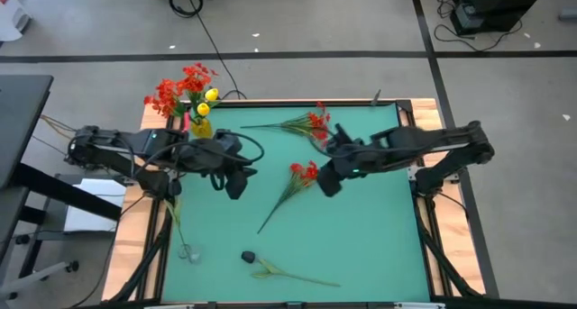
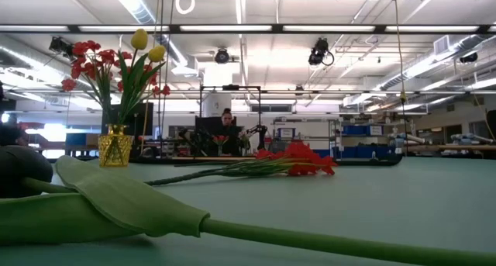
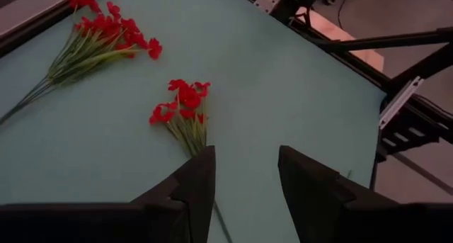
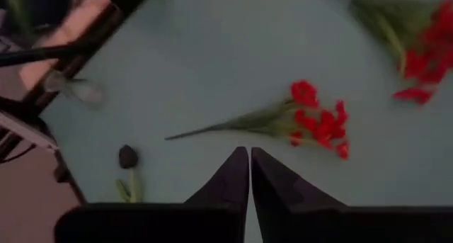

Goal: Sort flowers into vase by color
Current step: Put the orange flowers into the transparent vase

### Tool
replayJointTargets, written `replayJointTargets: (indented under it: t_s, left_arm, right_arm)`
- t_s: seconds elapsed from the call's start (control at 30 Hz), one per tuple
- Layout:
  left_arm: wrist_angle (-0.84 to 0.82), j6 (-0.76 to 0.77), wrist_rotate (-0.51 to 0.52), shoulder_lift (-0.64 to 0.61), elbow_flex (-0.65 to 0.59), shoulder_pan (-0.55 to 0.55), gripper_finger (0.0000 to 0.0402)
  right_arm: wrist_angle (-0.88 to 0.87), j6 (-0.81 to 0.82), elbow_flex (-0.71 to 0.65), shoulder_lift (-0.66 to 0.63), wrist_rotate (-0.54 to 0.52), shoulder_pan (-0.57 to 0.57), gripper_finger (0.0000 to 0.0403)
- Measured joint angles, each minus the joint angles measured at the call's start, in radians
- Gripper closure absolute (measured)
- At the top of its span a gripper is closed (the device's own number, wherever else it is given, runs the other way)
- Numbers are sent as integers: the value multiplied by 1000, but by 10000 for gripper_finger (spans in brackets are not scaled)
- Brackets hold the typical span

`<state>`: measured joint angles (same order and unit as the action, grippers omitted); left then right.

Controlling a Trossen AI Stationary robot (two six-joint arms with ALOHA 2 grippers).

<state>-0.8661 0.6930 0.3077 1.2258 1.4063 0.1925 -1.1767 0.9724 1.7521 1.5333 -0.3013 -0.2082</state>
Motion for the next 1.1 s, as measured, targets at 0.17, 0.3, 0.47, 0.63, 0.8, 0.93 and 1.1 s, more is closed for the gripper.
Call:
replayJointTargets:
  t_s: [0.17, 0.3, 0.47, 0.63, 0.8, 0.93, 1.1]
  left_arm:
    - [-3, -2, 0, -12, 0, 3, 242]
    - [-26, -13, 1, -15, 0, -1, 242]
    - [-102, 24, 5, -15, 0, -7, 242]
    - [-246, 48, 5, -15, 0, -6, 242]
    - [-332, 54, 25, -15, 0, -6, 242]
    - [-334, 54, 86, -15, 0, -6, 242]
    - [-334, 46, 129, -14, 0, -6, 242]
  right_arm:
    - [152, 103, -208, 10, 57, 51, 357]
    - [334, 204, -353, 19, 102, 77, 335]
    - [663, 317, -543, 20, 191, 117, 299]
    - [904, 446, -706, 20, 212, 155, 255]
    - [980, 580, -808, 20, 191, 182, 206]
    - [1002, 664, -841, 51, 203, 201, 170]
    - [1127, 740, -817, 191, 301, 209, 137]
